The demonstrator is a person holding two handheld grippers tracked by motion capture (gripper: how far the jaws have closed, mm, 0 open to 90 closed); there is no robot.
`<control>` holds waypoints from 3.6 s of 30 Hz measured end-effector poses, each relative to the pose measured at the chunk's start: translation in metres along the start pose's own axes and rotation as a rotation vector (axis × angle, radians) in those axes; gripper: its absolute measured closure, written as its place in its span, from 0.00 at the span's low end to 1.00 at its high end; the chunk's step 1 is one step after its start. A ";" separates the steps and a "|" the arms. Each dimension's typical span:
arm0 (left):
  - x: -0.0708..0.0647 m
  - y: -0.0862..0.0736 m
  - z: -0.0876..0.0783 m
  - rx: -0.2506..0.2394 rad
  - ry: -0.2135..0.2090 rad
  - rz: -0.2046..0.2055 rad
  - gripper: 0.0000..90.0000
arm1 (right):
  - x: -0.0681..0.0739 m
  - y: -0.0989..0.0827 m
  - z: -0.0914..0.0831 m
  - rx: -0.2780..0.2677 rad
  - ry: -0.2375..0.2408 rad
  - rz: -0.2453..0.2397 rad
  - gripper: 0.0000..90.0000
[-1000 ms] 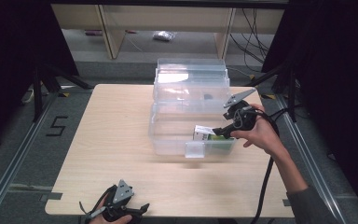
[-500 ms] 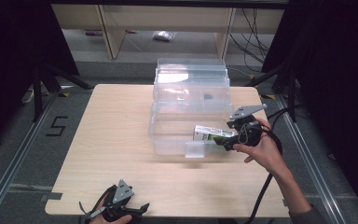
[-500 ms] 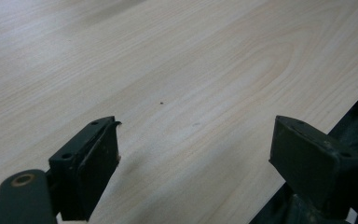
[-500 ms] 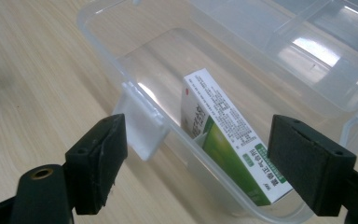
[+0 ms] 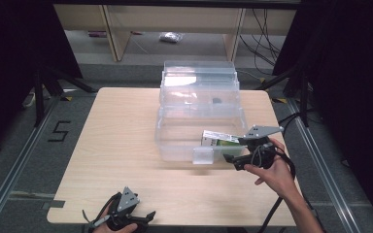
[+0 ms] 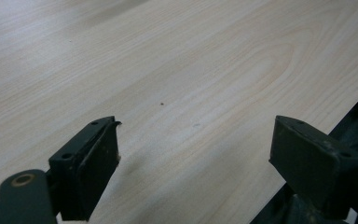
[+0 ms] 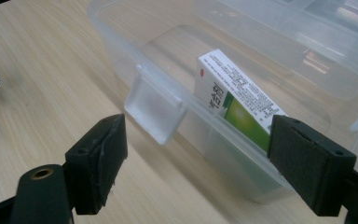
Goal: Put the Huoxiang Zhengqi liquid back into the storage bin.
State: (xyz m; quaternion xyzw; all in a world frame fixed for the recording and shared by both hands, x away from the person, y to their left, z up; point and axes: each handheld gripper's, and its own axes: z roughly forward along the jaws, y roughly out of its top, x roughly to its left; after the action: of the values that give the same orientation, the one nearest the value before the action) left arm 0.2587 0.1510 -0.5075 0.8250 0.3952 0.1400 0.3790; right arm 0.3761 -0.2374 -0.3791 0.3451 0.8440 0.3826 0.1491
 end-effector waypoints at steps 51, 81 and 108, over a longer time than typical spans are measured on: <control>0.000 0.000 -0.001 -0.021 0.004 0.007 0.16 | 0.029 -0.104 0.021 -0.059 0.111 0.181 0.19; -0.001 0.000 -0.002 -0.027 0.003 0.001 0.16 | 0.044 -0.131 0.013 -0.020 0.097 0.167 0.19; -0.002 0.000 -0.004 -0.017 0.003 0.008 0.16 | 0.055 -0.147 0.001 0.051 0.036 0.095 0.18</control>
State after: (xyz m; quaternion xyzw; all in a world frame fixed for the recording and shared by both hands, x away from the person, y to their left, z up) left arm 0.2557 0.1514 -0.5049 0.8230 0.3913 0.1459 0.3850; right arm 0.2686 -0.2674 -0.4891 0.3816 0.8387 0.3736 0.1069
